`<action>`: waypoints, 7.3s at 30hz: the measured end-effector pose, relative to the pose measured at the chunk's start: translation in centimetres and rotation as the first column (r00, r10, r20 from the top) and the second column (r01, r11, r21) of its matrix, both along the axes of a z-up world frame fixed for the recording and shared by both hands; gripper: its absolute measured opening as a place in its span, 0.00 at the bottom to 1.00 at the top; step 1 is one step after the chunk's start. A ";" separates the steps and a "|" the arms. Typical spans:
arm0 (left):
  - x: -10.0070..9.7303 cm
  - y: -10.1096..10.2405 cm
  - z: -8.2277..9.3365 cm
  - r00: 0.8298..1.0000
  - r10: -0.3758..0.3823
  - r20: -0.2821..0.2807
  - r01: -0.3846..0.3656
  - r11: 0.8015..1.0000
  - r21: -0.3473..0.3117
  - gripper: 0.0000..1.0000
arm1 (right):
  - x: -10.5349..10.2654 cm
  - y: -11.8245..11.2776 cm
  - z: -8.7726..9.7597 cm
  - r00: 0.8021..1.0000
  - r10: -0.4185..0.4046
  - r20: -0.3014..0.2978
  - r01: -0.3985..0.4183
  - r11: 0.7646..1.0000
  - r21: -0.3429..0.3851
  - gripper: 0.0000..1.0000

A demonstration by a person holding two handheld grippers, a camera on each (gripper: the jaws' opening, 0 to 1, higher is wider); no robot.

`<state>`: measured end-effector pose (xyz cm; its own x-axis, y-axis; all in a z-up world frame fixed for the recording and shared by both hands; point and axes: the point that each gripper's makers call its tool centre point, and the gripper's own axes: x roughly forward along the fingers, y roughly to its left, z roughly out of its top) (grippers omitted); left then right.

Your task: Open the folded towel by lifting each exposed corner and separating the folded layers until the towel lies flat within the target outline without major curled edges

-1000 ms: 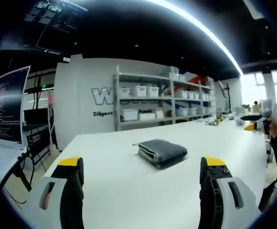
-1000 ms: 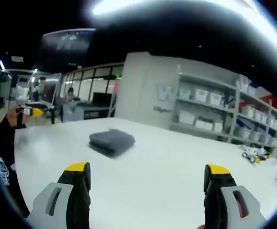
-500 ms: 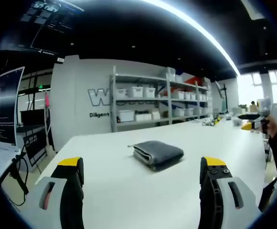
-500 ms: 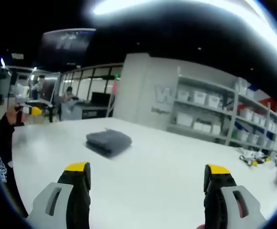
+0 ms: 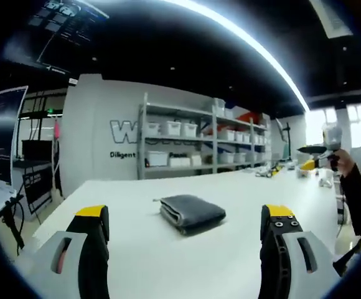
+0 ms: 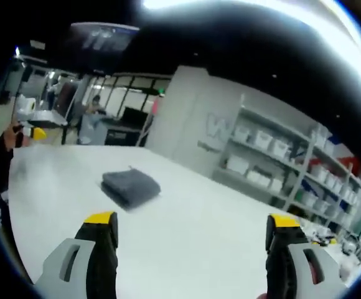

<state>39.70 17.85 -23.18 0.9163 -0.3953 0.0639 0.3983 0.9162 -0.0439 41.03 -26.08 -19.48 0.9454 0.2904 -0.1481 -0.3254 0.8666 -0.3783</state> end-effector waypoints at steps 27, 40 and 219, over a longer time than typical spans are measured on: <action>0.5 -0.8 5.8 0.992 0.056 0.113 -0.035 0.984 -0.176 1.00 | 7.5 6.9 10.2 0.984 0.156 -0.089 -0.177 0.918 -0.356 1.00; 3.7 -2.8 6.6 0.996 0.000 0.084 0.025 0.956 -0.293 1.00 | 11.5 9.1 12.4 0.967 0.188 -0.172 -0.245 0.870 -0.428 1.00; 20.2 -11.8 -13.3 0.946 0.044 -0.321 -0.196 0.867 -0.459 0.11 | 30.9 33.2 -17.1 0.655 -0.121 -0.746 -0.274 0.882 -0.384 0.70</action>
<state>59.87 6.05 -36.49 0.9609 -0.2706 -0.0596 0.1861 0.7898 -0.5845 71.98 7.17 -36.61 0.4355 0.0740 -0.8971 -0.7168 0.6314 -0.2959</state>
